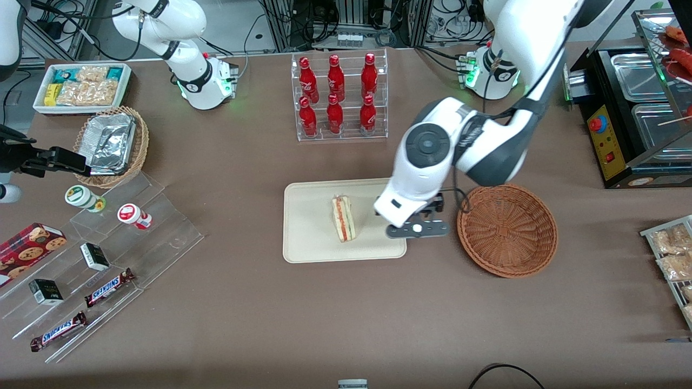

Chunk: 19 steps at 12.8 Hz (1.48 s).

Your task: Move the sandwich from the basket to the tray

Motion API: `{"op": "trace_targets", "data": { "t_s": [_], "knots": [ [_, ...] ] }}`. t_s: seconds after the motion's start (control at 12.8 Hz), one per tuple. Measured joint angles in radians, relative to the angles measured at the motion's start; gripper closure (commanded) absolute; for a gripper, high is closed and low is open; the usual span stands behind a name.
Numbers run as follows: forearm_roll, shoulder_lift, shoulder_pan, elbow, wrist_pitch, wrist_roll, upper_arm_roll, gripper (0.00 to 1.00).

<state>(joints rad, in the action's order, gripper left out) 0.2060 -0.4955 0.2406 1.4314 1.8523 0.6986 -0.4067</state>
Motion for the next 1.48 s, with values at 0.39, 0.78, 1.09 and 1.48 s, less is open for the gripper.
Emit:
{"op": "trace_targets", "data": {
  "t_s": [0.39,0.78,1.09,1.48],
  "knots": [
    [-0.07,0.117,-0.125,0.108,-0.033,-0.173,0.0,0.0],
    [-0.123,0.255,-0.254,0.223,-0.085,-0.384,0.001,0.0],
    [-0.183,0.363,-0.277,0.245,-0.217,-0.63,0.146,0.0],
    [-0.195,0.45,-0.273,0.236,-0.369,-0.776,0.265,0.0]
  ]
}}
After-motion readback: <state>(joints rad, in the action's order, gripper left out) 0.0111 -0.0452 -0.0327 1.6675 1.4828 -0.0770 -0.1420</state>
